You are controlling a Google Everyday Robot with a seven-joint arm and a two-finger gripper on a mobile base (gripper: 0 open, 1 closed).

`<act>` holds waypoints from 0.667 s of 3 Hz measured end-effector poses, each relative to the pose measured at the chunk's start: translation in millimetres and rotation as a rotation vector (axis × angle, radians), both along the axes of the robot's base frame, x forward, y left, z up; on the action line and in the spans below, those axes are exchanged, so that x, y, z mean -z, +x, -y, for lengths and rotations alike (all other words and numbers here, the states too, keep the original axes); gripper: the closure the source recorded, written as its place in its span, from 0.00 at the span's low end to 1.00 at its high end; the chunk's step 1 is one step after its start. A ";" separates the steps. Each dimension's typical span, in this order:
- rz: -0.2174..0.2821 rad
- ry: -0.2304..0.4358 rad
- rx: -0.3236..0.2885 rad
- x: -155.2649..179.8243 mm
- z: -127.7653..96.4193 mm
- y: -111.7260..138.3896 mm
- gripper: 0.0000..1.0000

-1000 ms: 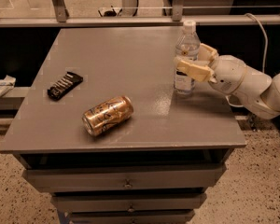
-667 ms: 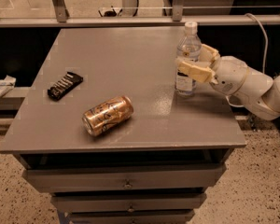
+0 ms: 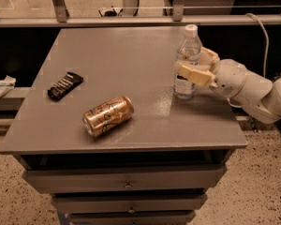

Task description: Place blue plastic bottle upright

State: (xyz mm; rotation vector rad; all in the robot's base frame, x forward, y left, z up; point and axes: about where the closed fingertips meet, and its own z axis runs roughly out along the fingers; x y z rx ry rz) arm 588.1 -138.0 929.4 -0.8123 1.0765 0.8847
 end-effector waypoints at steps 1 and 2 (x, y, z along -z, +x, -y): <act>0.001 0.005 0.003 3.2 0.6 -2.7 0.20; 0.000 0.005 0.007 4.9 3.3 -6.2 0.00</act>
Offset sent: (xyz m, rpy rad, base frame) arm -0.0100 -0.0133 -0.0094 0.0048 0.0051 -0.0225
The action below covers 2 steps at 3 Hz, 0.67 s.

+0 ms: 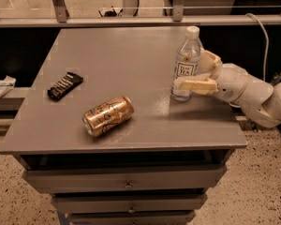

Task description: Place blue plastic bottle upright

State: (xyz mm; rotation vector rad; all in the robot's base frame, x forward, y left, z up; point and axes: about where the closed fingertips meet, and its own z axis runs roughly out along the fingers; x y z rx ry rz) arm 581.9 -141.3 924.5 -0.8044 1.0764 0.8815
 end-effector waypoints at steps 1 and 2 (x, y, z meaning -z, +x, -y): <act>-0.008 -0.017 0.006 1.1 5.2 -2.9 0.00; -0.029 -0.077 0.025 -0.4 20.3 -7.2 0.00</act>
Offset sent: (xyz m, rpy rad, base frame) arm -0.0125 -0.0462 -0.0001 -0.1485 0.0572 -0.0596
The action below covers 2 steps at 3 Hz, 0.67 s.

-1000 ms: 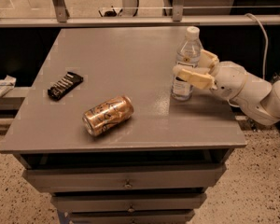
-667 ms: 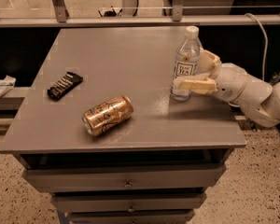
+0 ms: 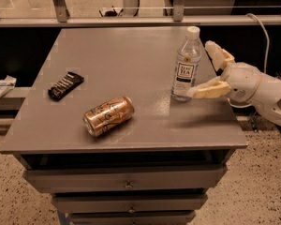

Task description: Place blue plastic bottle upright

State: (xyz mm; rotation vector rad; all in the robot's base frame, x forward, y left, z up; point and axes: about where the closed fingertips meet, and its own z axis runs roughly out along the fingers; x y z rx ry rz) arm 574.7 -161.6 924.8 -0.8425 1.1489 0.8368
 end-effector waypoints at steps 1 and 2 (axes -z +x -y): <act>-0.029 -0.071 0.048 -9.0 27.0 -7.1 0.00; -0.041 -0.094 0.063 -13.1 34.6 -9.4 0.00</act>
Offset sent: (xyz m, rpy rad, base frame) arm -0.0079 -0.0296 0.0101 -0.0778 0.0321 -0.0527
